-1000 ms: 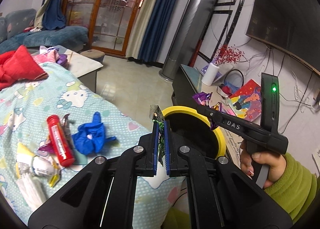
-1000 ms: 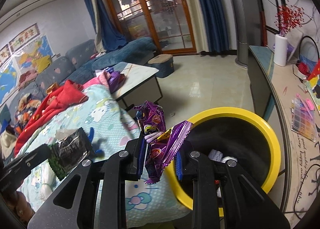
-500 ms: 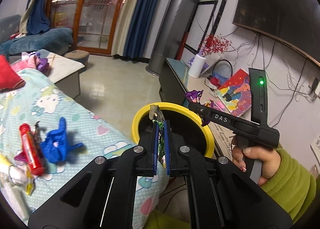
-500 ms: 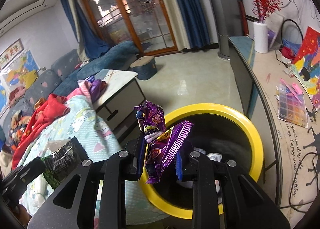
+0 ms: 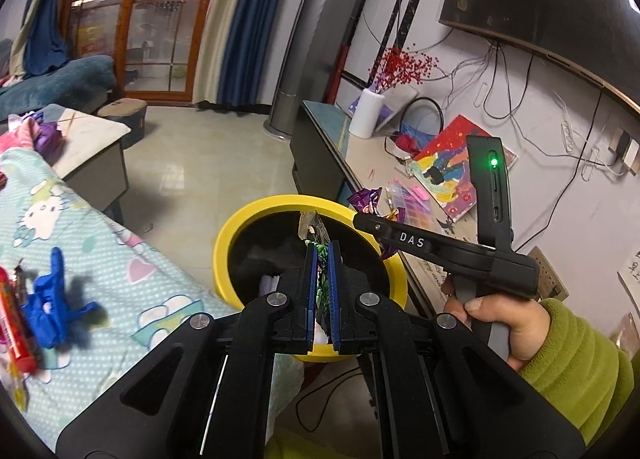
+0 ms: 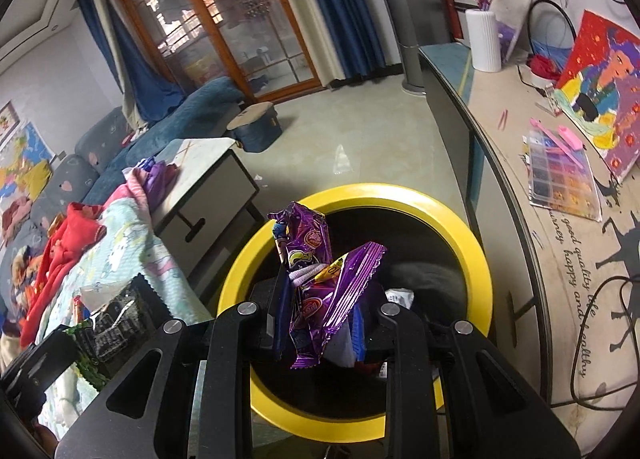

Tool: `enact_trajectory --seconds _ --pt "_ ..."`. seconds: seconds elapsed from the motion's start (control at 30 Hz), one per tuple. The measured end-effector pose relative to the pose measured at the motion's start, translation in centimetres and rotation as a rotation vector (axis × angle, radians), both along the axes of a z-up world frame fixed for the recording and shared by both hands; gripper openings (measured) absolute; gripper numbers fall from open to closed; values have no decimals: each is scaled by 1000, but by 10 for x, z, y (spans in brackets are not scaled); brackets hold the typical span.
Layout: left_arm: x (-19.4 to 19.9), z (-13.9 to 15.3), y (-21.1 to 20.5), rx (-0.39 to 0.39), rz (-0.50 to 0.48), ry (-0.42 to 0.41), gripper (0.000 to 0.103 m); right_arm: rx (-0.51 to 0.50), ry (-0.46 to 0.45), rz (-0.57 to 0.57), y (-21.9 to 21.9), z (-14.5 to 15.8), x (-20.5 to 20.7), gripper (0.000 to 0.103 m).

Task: Collect trash
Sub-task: 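Carry the green wrapper and purple wrappers in both tools over the yellow bin, then open both tools to drop the wrappers into the bin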

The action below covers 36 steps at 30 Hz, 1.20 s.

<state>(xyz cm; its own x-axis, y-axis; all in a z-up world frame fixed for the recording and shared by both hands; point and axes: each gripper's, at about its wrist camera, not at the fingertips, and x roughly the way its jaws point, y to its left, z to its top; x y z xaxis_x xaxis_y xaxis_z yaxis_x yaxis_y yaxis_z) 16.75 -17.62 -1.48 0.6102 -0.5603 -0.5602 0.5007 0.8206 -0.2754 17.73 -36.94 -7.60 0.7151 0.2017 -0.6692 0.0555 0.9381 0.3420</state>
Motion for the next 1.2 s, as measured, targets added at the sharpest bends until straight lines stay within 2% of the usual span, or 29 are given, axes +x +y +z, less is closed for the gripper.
enact_trajectory --seconds 0.47,0.9,1.07,1.1,1.13,1.2 --pt "23 -33 -23 49 -1 71 2 25 56 -27 -15 -20 6 23" --pt "31 -53 -37 52 -8 123 2 40 84 -62 -23 -29 8 26" --pt "33 -53 -40 47 -11 122 3 46 84 -80 -27 -30 8 37" --pt "33 -53 -39 51 -8 118 8 47 84 -82 -28 -30 8 38" --pt "33 -53 -39 55 -3 115 19 48 84 -87 -29 -30 8 40" --pt "32 -52 -38 53 -1 112 28 49 81 -97 -31 -30 7 42"
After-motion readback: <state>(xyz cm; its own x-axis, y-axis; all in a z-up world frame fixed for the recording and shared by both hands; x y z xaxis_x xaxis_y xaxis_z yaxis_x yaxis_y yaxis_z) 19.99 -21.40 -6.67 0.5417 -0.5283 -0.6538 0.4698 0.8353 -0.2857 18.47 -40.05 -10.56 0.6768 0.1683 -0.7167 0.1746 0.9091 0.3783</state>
